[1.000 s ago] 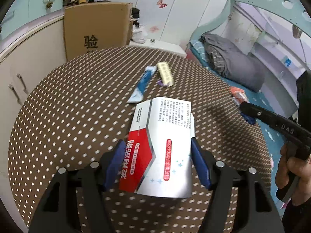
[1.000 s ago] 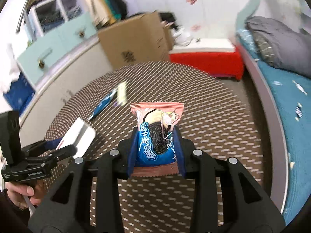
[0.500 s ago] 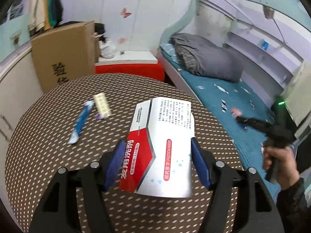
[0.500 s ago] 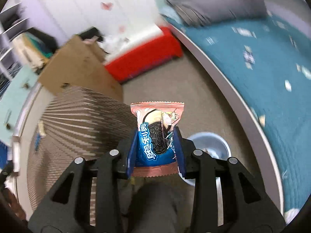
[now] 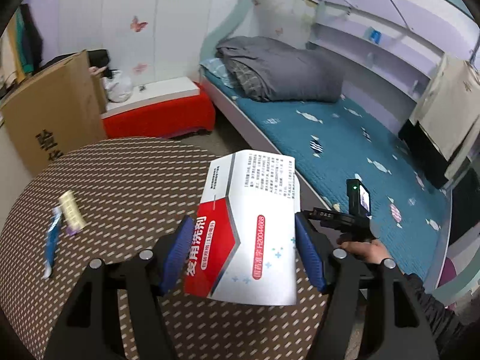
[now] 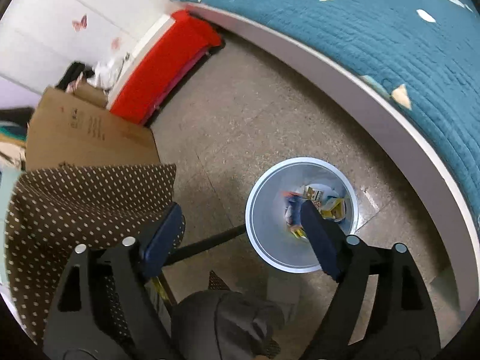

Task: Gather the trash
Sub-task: 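Carry the box and wrapper to the white bin and release them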

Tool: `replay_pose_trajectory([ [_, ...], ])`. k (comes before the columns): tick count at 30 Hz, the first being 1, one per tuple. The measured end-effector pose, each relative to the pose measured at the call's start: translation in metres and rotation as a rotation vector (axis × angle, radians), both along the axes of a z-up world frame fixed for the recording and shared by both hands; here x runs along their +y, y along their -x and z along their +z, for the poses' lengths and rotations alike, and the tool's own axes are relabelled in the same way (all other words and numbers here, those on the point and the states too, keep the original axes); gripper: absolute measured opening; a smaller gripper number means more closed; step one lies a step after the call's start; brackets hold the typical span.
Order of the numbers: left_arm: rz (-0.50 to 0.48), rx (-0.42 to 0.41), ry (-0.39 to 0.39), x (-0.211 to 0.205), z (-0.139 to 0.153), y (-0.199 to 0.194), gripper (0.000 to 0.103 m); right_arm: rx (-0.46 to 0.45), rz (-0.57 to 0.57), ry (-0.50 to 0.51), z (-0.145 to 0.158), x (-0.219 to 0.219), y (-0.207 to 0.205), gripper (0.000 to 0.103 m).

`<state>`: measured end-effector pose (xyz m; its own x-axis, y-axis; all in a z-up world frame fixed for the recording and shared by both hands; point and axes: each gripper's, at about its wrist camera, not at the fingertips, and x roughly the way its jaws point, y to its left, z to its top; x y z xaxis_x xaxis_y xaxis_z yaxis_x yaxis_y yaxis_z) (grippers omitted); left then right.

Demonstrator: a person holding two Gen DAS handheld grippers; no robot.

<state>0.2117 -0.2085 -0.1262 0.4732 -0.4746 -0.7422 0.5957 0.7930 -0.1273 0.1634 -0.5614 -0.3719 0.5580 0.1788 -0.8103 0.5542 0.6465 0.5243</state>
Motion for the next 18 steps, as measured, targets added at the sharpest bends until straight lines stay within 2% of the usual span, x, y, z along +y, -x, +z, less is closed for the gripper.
replay_pose_trajectory([
  [12, -0.167, 0.109, -0.037, -0.126, -0.032, -0.021, 0.066, -0.165, -0.088, 0.092, 0.079, -0.038, 0.054, 0.089],
  [18, -0.189, 0.235, -0.100, -0.188, -0.077, -0.036, 0.066, -0.213, -0.102, 0.121, 0.106, -0.051, 0.069, 0.090],
])
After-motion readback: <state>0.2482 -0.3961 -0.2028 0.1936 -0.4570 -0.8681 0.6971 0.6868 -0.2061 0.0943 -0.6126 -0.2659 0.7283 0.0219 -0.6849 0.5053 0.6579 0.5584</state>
